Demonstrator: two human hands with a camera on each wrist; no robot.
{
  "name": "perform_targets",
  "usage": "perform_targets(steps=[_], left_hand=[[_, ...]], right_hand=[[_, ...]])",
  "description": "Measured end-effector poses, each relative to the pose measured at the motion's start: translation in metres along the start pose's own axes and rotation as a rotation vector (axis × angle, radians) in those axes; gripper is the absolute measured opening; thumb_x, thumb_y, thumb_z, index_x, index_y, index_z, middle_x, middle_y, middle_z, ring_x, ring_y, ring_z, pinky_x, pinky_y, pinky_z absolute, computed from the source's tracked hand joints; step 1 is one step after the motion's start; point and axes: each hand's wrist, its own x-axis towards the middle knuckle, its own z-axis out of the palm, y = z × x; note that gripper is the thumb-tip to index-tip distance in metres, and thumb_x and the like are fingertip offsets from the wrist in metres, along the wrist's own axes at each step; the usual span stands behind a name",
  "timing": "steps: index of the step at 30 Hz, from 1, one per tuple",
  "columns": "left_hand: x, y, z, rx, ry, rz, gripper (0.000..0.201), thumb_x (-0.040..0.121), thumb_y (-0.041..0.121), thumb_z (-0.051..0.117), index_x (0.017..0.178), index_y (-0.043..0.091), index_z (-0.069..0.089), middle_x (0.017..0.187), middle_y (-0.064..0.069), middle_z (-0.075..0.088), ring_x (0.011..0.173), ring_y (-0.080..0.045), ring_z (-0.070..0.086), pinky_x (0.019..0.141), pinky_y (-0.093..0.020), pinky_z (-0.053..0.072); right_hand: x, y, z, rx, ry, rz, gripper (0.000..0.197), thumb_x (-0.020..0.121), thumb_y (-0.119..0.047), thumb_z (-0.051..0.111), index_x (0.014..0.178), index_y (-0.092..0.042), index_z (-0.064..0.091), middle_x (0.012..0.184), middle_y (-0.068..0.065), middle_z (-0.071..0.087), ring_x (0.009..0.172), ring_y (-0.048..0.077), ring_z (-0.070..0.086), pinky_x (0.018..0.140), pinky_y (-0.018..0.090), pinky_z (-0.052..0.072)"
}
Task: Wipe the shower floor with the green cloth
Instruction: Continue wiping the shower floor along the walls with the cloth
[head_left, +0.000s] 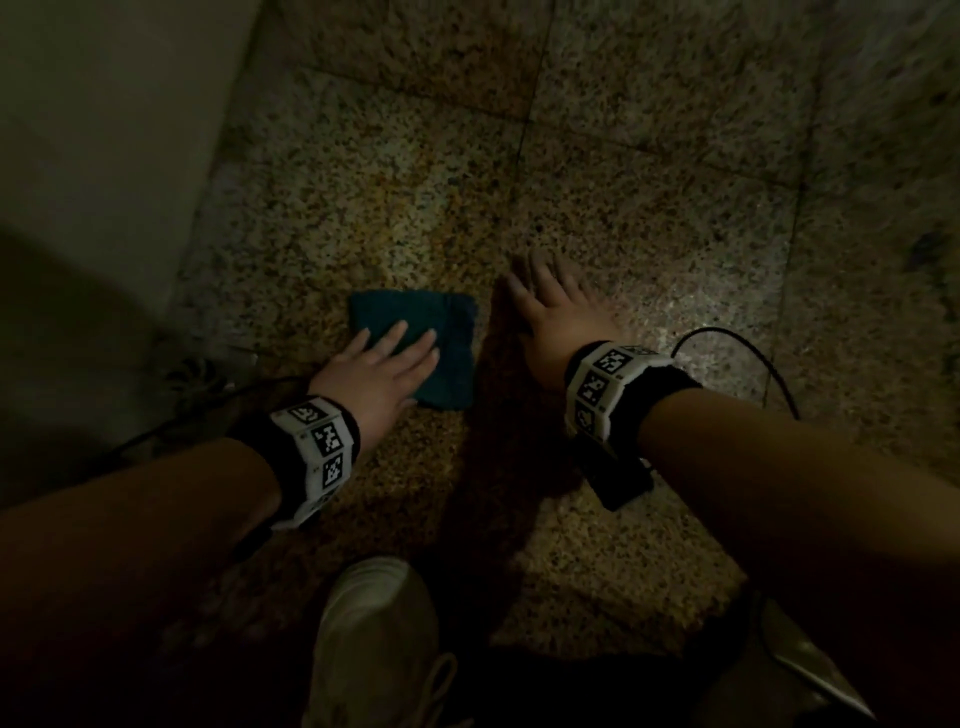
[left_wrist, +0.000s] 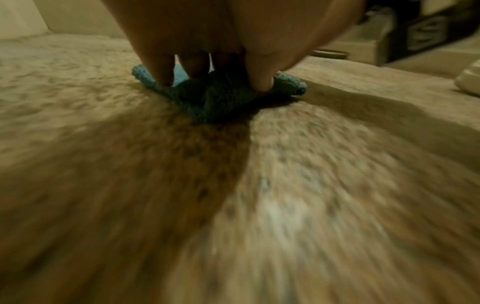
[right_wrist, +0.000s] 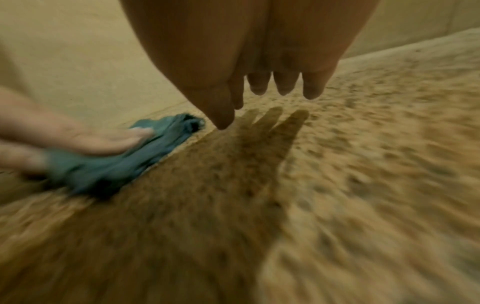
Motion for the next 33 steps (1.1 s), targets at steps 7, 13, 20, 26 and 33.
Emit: perform_targets(steps=[7,13,20,26,33], left_hand=[[0.003,-0.014,0.003,0.014,-0.008,0.057,0.055,0.105,0.031,0.014,0.148,0.022,-0.019,0.152,0.007,-0.028,0.144,-0.021,-0.018,0.117,-0.036,-0.004],[0.023,-0.027,-0.027,-0.076,0.054,-0.008,0.055,0.105,0.028,0.018,0.15,0.021,-0.012,0.156,0.006,-0.021,0.145,-0.021,-0.012,0.118,-0.038,0.001],[0.051,-0.038,-0.051,-0.207,0.137,-0.096,0.054,0.104,0.028,0.021,0.151,0.018,-0.004,0.157,0.003,-0.016,0.145,-0.024,-0.008,0.117,-0.042,0.003],[0.034,-0.033,-0.037,-0.167,0.136,-0.114,0.054,0.104,0.03,0.018,0.151,0.017,-0.004,0.158,0.0,-0.015,0.146,-0.025,-0.007,0.117,-0.041,0.003],[-0.002,-0.03,0.01,-0.185,0.084,-0.123,0.056,0.104,0.032,0.02,0.151,0.017,-0.007,0.156,0.0,-0.019,0.145,-0.024,-0.011,0.117,-0.038,0.0]], right_hand=[[0.002,-0.009,0.006,-0.016,-0.041,0.022,0.073,0.1,-0.019,0.039,0.15,-0.03,-0.013,0.156,-0.001,-0.024,0.143,0.025,-0.022,0.118,0.047,-0.005],[0.005,-0.003,0.01,-0.015,-0.035,0.005,0.068,0.101,-0.026,0.037,0.151,-0.03,-0.008,0.157,-0.003,-0.022,0.144,0.024,-0.02,0.117,0.044,-0.006],[0.005,-0.002,0.011,0.006,-0.031,-0.017,0.069,0.1,-0.025,0.037,0.151,-0.03,-0.009,0.156,-0.002,-0.023,0.143,0.025,-0.023,0.117,0.045,-0.009],[0.004,-0.003,0.011,0.022,-0.03,-0.015,0.069,0.1,-0.022,0.038,0.151,-0.03,-0.008,0.156,-0.002,-0.023,0.143,0.025,-0.023,0.115,0.043,-0.011],[0.004,-0.021,-0.009,-0.012,-0.01,0.019,0.066,0.099,-0.029,0.04,0.152,-0.021,0.002,0.159,0.007,-0.009,0.145,0.03,-0.012,0.117,0.044,0.002]])
